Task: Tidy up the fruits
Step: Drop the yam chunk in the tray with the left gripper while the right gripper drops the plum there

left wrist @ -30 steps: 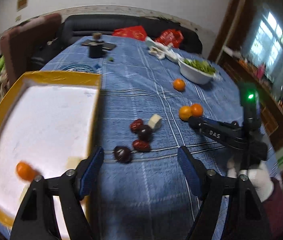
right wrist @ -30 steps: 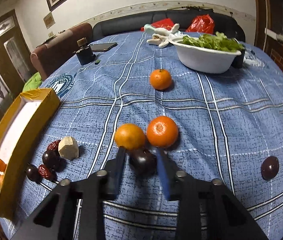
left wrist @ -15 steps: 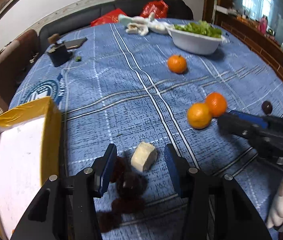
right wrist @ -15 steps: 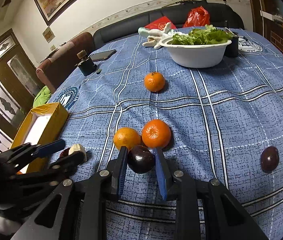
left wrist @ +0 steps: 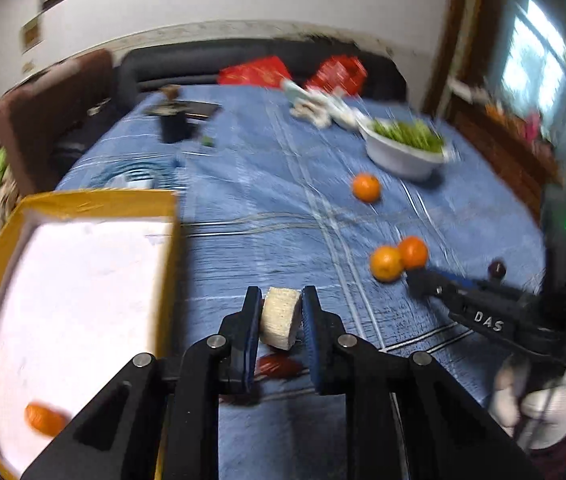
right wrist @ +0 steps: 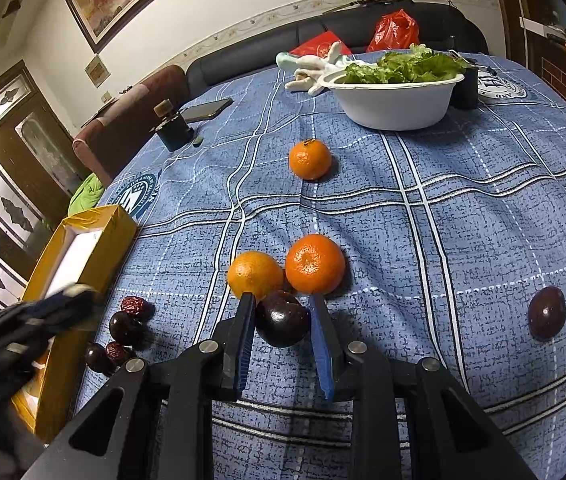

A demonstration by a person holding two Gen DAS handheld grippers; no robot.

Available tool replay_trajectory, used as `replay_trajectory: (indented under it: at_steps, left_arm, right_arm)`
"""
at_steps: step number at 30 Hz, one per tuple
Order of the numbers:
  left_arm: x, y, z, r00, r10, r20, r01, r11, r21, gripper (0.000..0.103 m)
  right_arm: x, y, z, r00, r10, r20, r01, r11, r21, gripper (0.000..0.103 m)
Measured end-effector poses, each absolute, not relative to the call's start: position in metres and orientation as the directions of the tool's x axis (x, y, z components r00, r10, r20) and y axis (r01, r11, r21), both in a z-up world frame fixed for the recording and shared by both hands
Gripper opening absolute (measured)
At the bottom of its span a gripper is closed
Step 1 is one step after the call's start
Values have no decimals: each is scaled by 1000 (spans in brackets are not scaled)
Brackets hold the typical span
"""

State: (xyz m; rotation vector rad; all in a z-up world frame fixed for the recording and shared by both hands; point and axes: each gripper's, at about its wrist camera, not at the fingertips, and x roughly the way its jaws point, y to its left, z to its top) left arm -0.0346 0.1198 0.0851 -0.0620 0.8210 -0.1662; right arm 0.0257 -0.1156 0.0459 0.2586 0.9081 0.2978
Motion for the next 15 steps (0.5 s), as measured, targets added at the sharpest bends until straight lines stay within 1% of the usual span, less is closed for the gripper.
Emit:
replay_trajectory:
  at_steps: [2, 6, 9, 12, 15]
  left_arm:
    - [-43, 147, 92, 680, -167, -714, 53, 983, -178, 19]
    - [-61, 202, 102, 713, -62, -699, -82, 982, -171, 20]
    - [-79, 245, 100, 718, -11, -696, -177, 964, -198, 20]
    - [-89, 281, 92, 700, 69, -710, -276, 944, -181, 20]
    - [-99, 311, 80, 674, 125, -728, -359, 917, -174, 20]
  right_arm:
    - [23, -115, 45, 579, 365, -729, -144, 926, 349, 29]
    - [15, -105, 49, 593, 364, -718, -171, 929, 329, 29]
    - [-1, -89, 61, 618, 366, -696, -214, 930, 299, 30]
    - [-21, -65, 79, 606, 440, -663, -286, 898, 335, 30]
    - [-37, -20, 92, 538, 531, -655, -397, 845, 359, 30]
